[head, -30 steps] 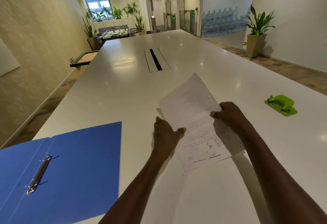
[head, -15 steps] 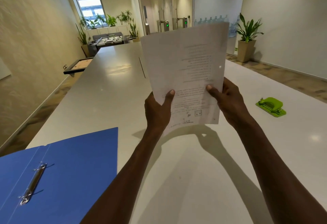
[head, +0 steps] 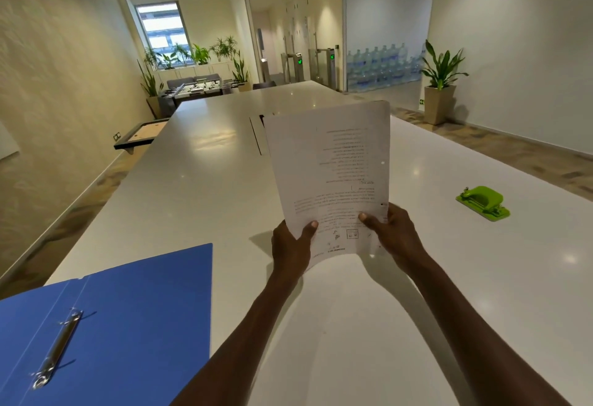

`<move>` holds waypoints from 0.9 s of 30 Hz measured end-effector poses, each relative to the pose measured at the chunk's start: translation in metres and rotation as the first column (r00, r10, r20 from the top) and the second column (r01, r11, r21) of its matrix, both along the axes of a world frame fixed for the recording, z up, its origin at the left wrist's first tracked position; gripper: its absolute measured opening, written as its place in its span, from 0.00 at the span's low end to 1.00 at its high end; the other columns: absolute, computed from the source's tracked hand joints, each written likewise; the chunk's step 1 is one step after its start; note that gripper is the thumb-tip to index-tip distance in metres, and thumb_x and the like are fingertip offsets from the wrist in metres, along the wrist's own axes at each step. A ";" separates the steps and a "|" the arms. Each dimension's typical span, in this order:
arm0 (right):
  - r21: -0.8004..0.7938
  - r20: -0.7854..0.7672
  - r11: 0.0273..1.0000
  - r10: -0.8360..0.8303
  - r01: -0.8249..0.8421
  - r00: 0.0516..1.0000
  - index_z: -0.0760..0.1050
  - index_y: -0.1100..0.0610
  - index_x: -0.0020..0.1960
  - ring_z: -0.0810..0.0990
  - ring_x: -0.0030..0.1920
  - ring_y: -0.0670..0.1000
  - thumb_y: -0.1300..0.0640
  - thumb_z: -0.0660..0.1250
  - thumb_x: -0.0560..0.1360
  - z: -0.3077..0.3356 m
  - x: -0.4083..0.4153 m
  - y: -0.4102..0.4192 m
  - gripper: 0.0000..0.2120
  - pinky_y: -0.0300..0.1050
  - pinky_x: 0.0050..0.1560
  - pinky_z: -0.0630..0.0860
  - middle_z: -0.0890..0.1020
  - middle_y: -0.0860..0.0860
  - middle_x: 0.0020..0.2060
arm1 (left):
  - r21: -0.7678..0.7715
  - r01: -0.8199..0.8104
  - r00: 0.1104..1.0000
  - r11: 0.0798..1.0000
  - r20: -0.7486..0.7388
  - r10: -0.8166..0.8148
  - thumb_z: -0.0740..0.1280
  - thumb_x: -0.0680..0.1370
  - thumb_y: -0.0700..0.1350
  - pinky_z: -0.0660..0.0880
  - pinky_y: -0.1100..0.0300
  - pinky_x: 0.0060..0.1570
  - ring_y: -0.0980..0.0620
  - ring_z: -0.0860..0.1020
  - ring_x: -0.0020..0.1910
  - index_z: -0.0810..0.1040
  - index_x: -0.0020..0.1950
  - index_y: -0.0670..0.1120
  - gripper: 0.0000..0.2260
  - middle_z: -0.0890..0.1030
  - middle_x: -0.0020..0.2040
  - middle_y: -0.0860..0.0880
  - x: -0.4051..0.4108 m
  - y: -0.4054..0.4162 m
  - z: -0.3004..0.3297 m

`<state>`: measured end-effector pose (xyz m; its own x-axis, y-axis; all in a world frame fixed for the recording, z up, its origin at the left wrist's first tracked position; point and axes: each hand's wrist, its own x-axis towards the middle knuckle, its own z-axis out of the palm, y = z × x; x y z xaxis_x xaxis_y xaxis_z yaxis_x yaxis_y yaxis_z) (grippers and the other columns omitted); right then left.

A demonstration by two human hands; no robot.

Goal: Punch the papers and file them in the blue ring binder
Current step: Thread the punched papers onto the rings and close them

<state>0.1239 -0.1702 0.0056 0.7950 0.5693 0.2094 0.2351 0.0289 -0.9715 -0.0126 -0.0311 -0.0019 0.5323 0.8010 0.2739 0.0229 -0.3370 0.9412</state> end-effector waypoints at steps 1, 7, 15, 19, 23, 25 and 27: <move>-0.018 -0.005 1.000 -0.004 0.003 1.000 0.79 0.54 0.59 0.84 0.51 0.49 0.57 0.70 0.75 -0.004 -0.001 -0.001 0.13 0.50 0.52 0.81 0.85 0.46 0.51 | 0.006 0.007 1.000 1.000 -0.002 -0.007 0.70 0.77 0.44 0.80 0.66 0.40 0.48 0.82 0.50 0.77 0.62 0.43 0.14 0.82 0.53 0.49 0.001 0.000 -0.003; -0.002 0.064 0.984 -0.178 0.178 0.982 0.66 0.56 0.66 0.80 0.53 0.51 0.57 0.76 0.70 0.025 0.008 0.001 0.29 0.41 0.48 0.76 0.79 0.53 0.58 | 0.239 -0.040 0.995 0.970 -0.080 0.061 0.67 0.79 0.44 0.79 0.64 0.38 0.48 0.82 0.46 0.76 0.62 0.41 0.13 0.83 0.54 0.46 0.005 0.011 0.024; 0.083 0.625 0.870 -0.425 0.486 0.655 0.50 0.55 0.77 0.61 0.72 0.58 0.49 0.81 0.61 0.110 0.024 -0.020 0.56 0.54 0.70 0.59 0.62 0.57 0.73 | 0.630 0.126 0.947 0.766 -0.306 0.096 0.62 0.79 0.42 0.82 0.56 0.33 0.48 0.83 0.39 0.73 0.51 0.50 0.04 0.83 0.46 0.49 -0.008 0.047 0.066; -0.070 0.580 0.960 -0.181 0.270 0.794 0.62 0.52 0.72 0.76 0.56 0.51 0.55 0.80 0.63 0.131 0.027 -0.032 0.43 0.47 0.53 0.73 0.78 0.50 0.55 | 0.734 0.219 0.932 0.643 -0.352 0.085 0.62 0.79 0.43 0.81 0.52 0.33 0.46 0.83 0.38 0.72 0.49 0.51 0.03 0.84 0.44 0.48 -0.017 0.054 0.075; -0.165 0.537 0.978 -0.017 0.125 0.844 0.82 0.57 0.53 0.80 0.44 0.53 0.58 0.74 0.70 0.125 0.027 -0.042 0.12 0.40 0.38 0.72 0.83 0.50 0.43 | 0.756 0.205 0.944 0.622 -0.321 0.080 0.65 0.79 0.45 0.79 0.60 0.32 0.49 0.83 0.38 0.77 0.50 0.49 0.03 0.85 0.44 0.50 -0.024 0.056 0.083; -0.108 0.491 0.990 -0.030 0.094 0.871 0.82 0.56 0.52 0.80 0.42 0.50 0.61 0.72 0.72 0.118 0.024 -0.044 0.09 0.39 0.38 0.72 0.83 0.50 0.43 | 0.746 0.105 0.968 0.657 -0.228 0.104 0.70 0.76 0.48 0.77 0.65 0.34 0.54 0.82 0.38 0.79 0.52 0.49 0.07 0.85 0.45 0.52 -0.029 0.061 0.085; -0.033 0.414 0.996 -0.064 0.085 0.908 0.80 0.52 0.52 0.79 0.41 0.47 0.62 0.72 0.72 0.112 0.025 -0.046 0.10 0.39 0.38 0.72 0.82 0.49 0.43 | 0.645 -0.063 0.989 0.762 -0.061 0.134 0.77 0.70 0.51 0.77 0.67 0.41 0.58 0.81 0.42 0.76 0.61 0.48 0.22 0.83 0.49 0.54 -0.034 0.067 0.088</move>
